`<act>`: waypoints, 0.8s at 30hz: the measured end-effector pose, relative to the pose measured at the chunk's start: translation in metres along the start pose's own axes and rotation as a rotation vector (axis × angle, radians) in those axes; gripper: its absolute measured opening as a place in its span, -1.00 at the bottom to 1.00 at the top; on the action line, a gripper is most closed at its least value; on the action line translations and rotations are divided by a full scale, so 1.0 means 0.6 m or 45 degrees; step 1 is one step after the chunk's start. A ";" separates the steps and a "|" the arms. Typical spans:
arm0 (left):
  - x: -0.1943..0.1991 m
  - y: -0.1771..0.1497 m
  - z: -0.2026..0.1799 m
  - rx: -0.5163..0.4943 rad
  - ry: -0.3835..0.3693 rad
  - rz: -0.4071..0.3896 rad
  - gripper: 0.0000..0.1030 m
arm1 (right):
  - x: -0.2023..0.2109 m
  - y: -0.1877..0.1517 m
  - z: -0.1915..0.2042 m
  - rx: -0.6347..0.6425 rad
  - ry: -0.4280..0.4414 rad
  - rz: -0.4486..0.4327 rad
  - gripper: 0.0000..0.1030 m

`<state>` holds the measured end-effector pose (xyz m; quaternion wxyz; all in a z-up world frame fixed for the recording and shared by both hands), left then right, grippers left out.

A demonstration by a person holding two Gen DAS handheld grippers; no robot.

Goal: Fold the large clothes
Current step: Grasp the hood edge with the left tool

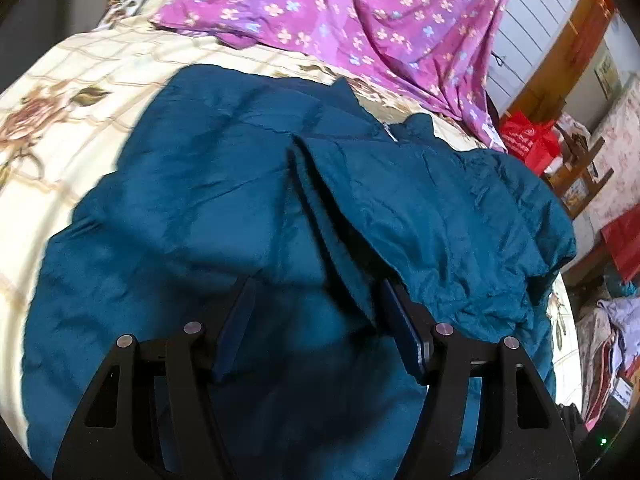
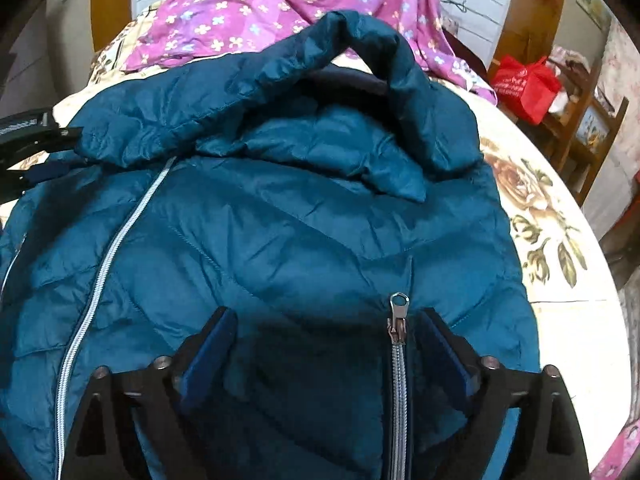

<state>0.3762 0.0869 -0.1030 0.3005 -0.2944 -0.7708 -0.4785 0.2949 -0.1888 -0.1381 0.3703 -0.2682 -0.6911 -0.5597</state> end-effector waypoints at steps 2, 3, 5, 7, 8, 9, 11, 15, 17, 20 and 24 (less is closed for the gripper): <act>-0.015 0.003 0.004 0.058 -0.067 0.039 0.27 | -0.003 -0.002 -0.008 -0.016 0.023 0.009 0.88; -0.012 0.002 0.009 0.090 -0.080 0.044 0.27 | -0.004 0.000 -0.007 -0.020 0.029 0.012 0.88; 0.003 0.000 0.011 0.146 -0.147 0.031 0.27 | -0.008 0.001 -0.013 -0.018 0.035 0.017 0.89; 0.012 -0.003 0.007 0.142 -0.172 0.016 0.27 | -0.010 0.001 -0.013 -0.002 0.031 0.024 0.89; 0.010 -0.005 0.006 0.141 -0.177 0.024 0.27 | -0.008 -0.003 -0.005 0.007 0.029 0.025 0.89; 0.009 -0.007 0.007 0.150 -0.172 0.034 0.27 | -0.010 -0.003 -0.006 0.016 0.025 0.026 0.90; 0.009 -0.013 0.015 0.179 -0.148 0.043 0.27 | -0.011 -0.003 -0.006 0.034 0.016 0.026 0.91; 0.042 -0.026 0.033 0.204 -0.059 -0.007 0.27 | -0.002 -0.003 0.004 0.057 0.020 0.027 0.91; 0.063 -0.025 0.040 0.192 0.007 -0.069 0.27 | 0.001 -0.004 0.006 0.066 0.019 0.027 0.91; 0.080 -0.015 0.041 0.195 0.006 -0.146 0.27 | 0.002 -0.005 0.007 0.075 0.008 0.023 0.92; 0.086 -0.009 0.035 0.203 -0.060 -0.186 0.28 | 0.004 -0.008 0.008 0.077 -0.001 0.014 0.92</act>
Point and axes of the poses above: each gripper's, at about its wrist camera, not at the fingertips, and x roughly against the way its jaws point, z to its left, y to its top, the point moved 6 cm from there along -x, roughly the way its jaws point
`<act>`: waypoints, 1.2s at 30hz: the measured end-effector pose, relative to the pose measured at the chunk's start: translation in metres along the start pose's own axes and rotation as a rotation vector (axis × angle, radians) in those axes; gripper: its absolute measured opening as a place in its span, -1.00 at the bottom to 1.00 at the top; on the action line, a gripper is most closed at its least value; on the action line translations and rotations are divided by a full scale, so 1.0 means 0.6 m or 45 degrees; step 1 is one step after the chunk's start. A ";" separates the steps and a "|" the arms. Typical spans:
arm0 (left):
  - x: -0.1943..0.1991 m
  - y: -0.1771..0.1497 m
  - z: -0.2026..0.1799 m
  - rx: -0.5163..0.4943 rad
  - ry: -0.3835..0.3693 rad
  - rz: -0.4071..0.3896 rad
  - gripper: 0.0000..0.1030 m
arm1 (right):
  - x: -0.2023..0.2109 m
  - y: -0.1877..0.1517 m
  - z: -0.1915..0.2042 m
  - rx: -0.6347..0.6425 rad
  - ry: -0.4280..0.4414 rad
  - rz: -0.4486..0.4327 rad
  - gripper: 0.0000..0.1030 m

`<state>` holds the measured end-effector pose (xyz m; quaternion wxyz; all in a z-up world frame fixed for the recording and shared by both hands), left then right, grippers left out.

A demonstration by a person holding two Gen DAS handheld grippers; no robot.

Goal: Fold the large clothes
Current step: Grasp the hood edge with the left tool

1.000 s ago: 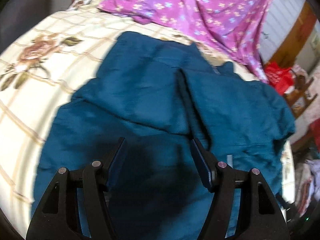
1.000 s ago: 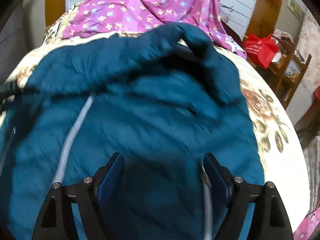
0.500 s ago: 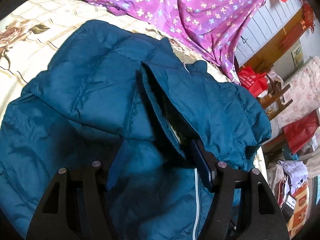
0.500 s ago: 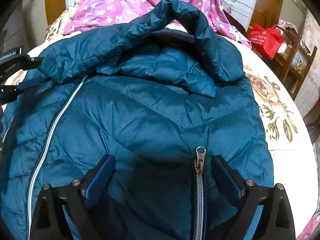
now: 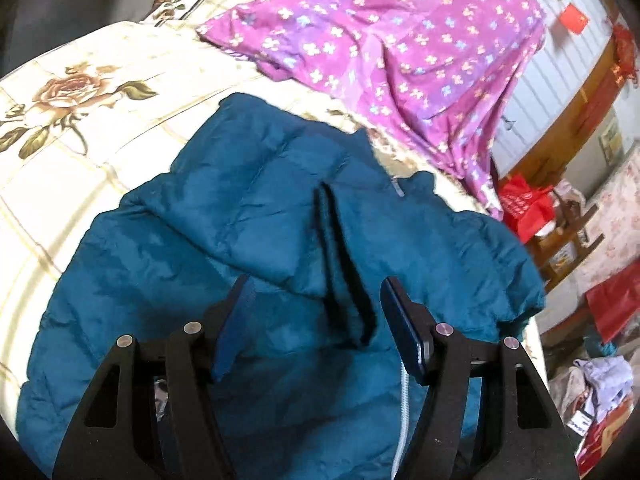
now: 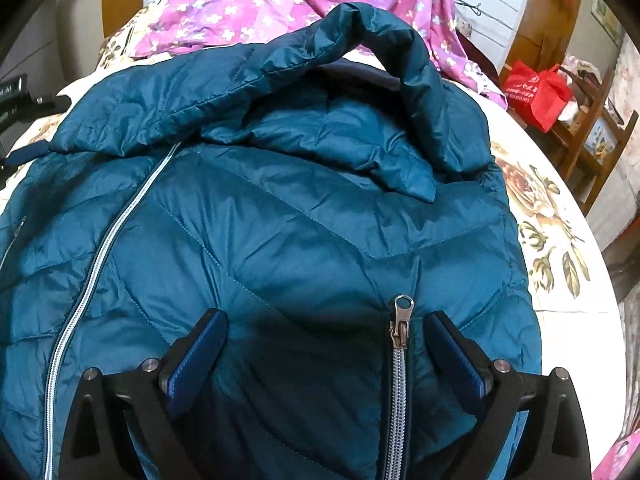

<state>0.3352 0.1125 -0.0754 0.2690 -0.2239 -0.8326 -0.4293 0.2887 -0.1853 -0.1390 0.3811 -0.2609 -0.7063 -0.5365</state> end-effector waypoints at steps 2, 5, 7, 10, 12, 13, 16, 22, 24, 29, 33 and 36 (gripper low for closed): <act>-0.025 -0.003 -0.015 -0.019 -0.081 0.070 0.29 | 0.001 -0.001 0.004 -0.002 -0.007 0.000 0.94; -0.072 -0.016 -0.030 -0.029 -0.164 0.197 0.29 | 0.001 -0.002 0.007 -0.002 -0.019 -0.004 0.96; -0.097 -0.031 -0.032 -0.024 -0.190 0.268 0.29 | 0.002 -0.002 0.008 -0.003 -0.020 -0.007 0.96; -0.100 -0.033 -0.032 -0.020 -0.222 0.252 0.29 | 0.003 -0.003 0.007 -0.007 -0.016 -0.010 0.96; -0.095 -0.027 -0.032 0.015 -0.291 0.233 0.28 | 0.003 -0.003 0.006 -0.008 -0.015 -0.012 0.96; -0.094 -0.025 -0.031 0.030 -0.323 0.225 0.21 | 0.003 -0.003 0.006 -0.007 -0.017 -0.013 0.96; -0.098 -0.028 -0.028 0.026 -0.318 0.241 -0.55 | 0.004 -0.004 0.006 -0.008 -0.016 -0.014 0.97; -0.084 -0.027 -0.043 -0.078 -0.249 0.184 -0.72 | 0.005 -0.003 0.003 -0.006 -0.022 -0.015 0.99; -0.075 -0.024 -0.045 -0.103 -0.229 0.154 -0.72 | 0.005 -0.003 0.003 -0.005 -0.023 -0.016 0.99; -0.078 -0.023 -0.045 -0.118 -0.213 0.150 -0.72 | 0.005 -0.002 0.004 -0.007 -0.022 -0.018 0.99; -0.093 -0.026 -0.030 -0.070 -0.206 0.189 -0.72 | 0.004 -0.001 0.000 -0.019 -0.011 -0.014 0.99; -0.088 -0.021 -0.033 -0.084 -0.190 0.166 -0.76 | 0.002 0.001 -0.004 -0.044 0.006 -0.001 0.99</act>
Point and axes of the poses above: each gripper's, at about its wrist camera, not at the fingertips, and x roughly against the way its jaws point, z to its left, y to its top, the point moved 6 cm from there along -x, roughly the way its jaws point
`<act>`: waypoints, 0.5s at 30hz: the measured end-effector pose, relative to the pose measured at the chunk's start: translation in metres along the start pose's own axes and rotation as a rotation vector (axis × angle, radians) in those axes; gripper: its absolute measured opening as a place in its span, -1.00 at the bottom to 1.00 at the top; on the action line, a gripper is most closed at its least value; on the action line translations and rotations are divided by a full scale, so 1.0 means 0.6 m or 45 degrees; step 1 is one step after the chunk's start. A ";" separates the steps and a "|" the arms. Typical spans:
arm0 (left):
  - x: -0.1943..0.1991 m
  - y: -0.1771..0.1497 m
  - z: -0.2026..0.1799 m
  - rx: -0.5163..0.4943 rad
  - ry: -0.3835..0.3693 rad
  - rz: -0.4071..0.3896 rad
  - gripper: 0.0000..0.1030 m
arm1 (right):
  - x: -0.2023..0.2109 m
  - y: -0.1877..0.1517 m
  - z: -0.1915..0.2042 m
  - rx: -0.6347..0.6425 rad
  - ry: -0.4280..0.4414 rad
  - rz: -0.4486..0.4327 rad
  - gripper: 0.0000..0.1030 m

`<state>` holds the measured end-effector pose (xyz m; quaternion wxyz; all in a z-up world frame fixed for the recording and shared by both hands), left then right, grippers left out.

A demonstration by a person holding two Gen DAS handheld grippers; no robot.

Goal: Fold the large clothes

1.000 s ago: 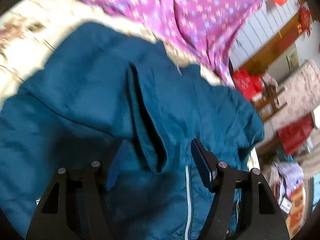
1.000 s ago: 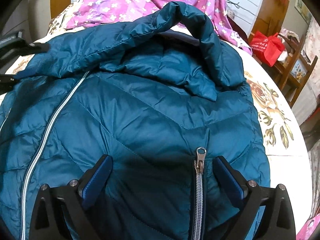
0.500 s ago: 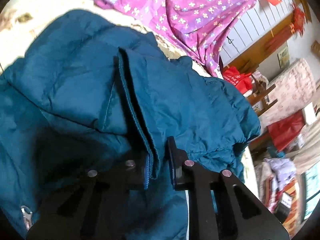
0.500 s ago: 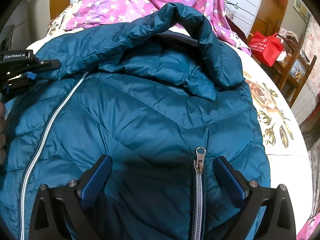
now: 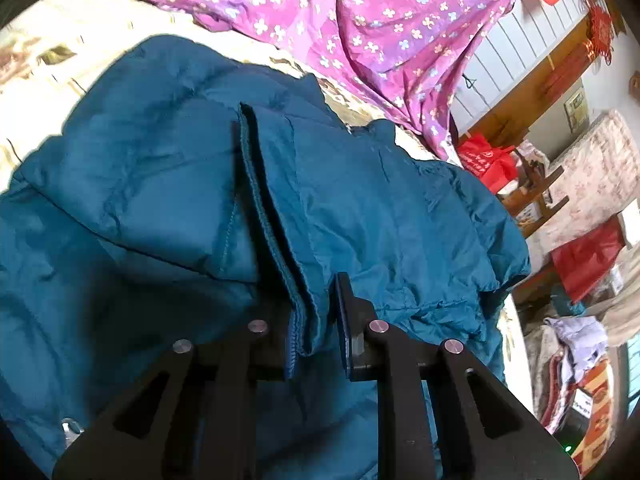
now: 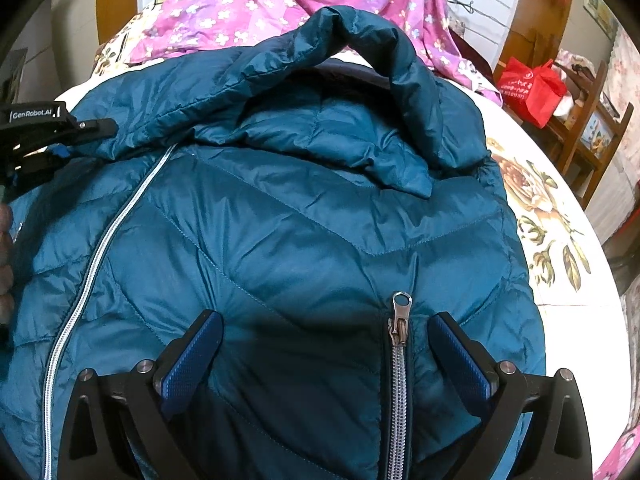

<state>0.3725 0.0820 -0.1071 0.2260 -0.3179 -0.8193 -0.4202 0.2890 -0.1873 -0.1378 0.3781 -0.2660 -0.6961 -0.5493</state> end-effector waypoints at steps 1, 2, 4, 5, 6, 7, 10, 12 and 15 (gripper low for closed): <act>0.006 0.002 0.000 -0.011 0.009 -0.014 -0.84 | -0.001 0.000 -0.001 -0.011 0.007 0.005 1.00; 0.015 0.009 -0.002 -0.028 0.029 -0.038 -0.86 | -0.002 0.001 -0.004 -0.029 0.016 0.013 1.00; 0.034 0.028 0.004 -0.031 0.070 -0.077 -0.87 | -0.005 0.002 -0.010 -0.059 0.031 0.023 1.00; 0.041 0.034 0.012 -0.025 0.084 -0.090 -0.87 | -0.006 0.002 -0.011 -0.071 0.037 0.025 1.00; 0.051 0.045 0.024 -0.017 0.110 -0.111 -0.87 | -0.006 0.002 -0.012 -0.078 0.041 0.028 1.00; 0.057 0.055 0.035 -0.008 0.132 -0.128 -0.88 | -0.007 0.003 -0.013 -0.082 0.043 0.038 1.00; 0.071 0.086 0.072 0.023 0.174 -0.164 -0.88 | -0.010 0.008 -0.014 -0.068 0.053 0.064 1.00; 0.067 0.097 0.085 0.014 0.199 -0.169 -0.88 | -0.012 0.012 -0.017 -0.064 0.070 0.070 1.00; 0.046 0.094 0.099 0.004 0.235 -0.136 -0.88 | -0.014 0.017 -0.025 -0.097 0.103 0.055 1.00</act>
Point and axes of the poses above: each gripper's, at about its wrist camera, not at the fingertips, and x roughly against the way its jaws point, z to its left, y to its top, the point moved 6 cm from there along -x, roughly the way its jaws point
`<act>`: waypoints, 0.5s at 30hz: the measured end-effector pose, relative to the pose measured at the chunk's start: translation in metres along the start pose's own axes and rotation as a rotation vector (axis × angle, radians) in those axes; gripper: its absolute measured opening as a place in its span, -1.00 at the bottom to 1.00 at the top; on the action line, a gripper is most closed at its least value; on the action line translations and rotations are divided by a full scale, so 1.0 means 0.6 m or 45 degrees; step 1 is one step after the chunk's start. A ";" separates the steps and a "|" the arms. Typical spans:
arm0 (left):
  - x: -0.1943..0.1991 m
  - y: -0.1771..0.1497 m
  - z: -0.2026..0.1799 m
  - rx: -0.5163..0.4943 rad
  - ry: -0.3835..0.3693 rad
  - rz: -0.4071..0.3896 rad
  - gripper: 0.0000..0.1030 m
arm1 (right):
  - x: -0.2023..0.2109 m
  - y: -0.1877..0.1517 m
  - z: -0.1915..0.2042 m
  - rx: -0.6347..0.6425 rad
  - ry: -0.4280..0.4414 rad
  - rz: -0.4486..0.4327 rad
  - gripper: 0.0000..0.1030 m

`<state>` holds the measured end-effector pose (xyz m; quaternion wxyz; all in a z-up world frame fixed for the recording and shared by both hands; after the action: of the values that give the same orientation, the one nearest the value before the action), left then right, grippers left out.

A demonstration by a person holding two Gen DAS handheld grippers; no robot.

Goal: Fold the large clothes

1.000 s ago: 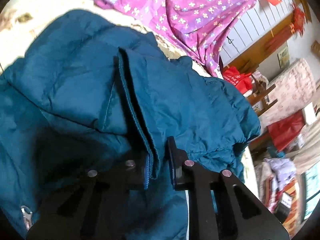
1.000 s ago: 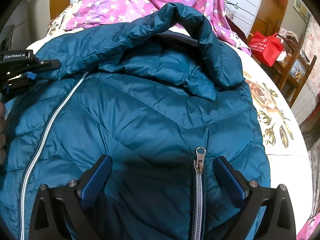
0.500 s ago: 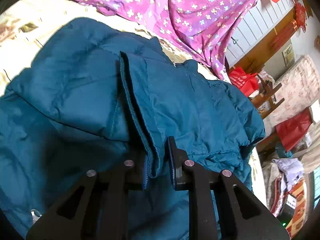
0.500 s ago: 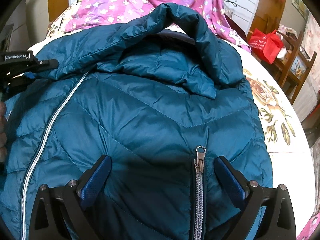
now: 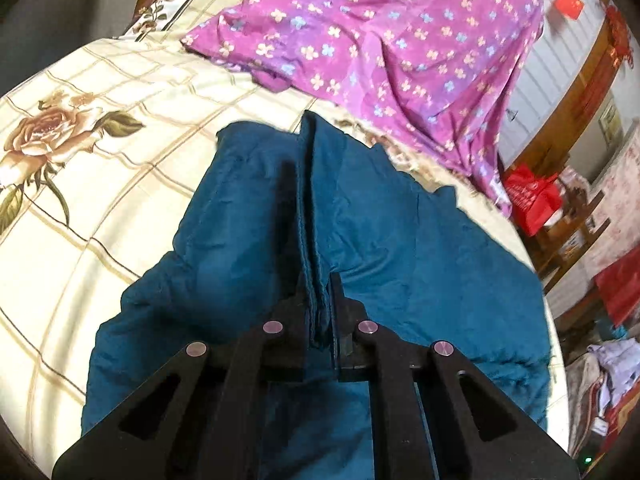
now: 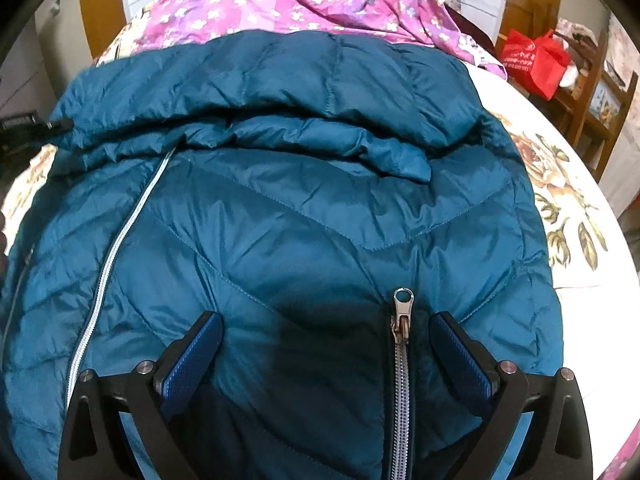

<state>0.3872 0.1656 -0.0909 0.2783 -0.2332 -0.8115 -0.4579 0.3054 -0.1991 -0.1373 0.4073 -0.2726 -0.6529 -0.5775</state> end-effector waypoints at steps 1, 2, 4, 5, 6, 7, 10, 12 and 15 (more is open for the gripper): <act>-0.006 -0.004 0.004 0.007 0.005 0.014 -0.88 | -0.001 0.000 -0.002 0.001 0.011 -0.004 1.00; -0.010 -0.007 0.008 0.010 0.012 0.024 -0.88 | -0.002 0.001 -0.005 0.002 0.026 0.003 0.99; -0.011 -0.009 0.011 0.013 0.015 0.033 -0.88 | 0.011 0.013 -0.020 -0.024 0.036 -0.023 0.99; -0.010 -0.009 0.012 0.017 0.014 0.033 -0.88 | 0.027 0.024 -0.032 -0.039 0.027 -0.092 0.99; -0.009 -0.009 0.012 0.021 0.014 0.035 -0.88 | 0.054 0.045 -0.053 -0.056 -0.027 -0.213 0.99; -0.011 -0.010 0.012 0.018 0.019 0.037 -0.88 | 0.070 0.061 -0.069 -0.074 -0.078 -0.289 0.99; -0.013 -0.015 0.010 0.012 0.032 0.048 -0.88 | 0.082 0.133 -0.113 -0.158 -0.088 -0.391 0.99; -0.016 -0.016 0.008 0.004 0.040 0.061 -0.88 | 0.064 0.196 -0.115 -0.141 0.014 -0.425 0.99; -0.017 -0.015 0.006 -0.017 0.055 0.066 -0.88 | 0.012 0.280 -0.104 -0.059 0.101 -0.385 0.99</act>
<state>0.3881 0.1633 -0.1044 0.3060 -0.2461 -0.7959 -0.4608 0.4539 -0.2297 -0.0418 0.3350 -0.1575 -0.6564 -0.6573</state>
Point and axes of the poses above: each gripper's, at about its wrist camera, not at the fingertips, and x roughly against the way its jaws point, z to its left, y to its top, the point moved 6 cm from there along -x, roughly the way its jaws point
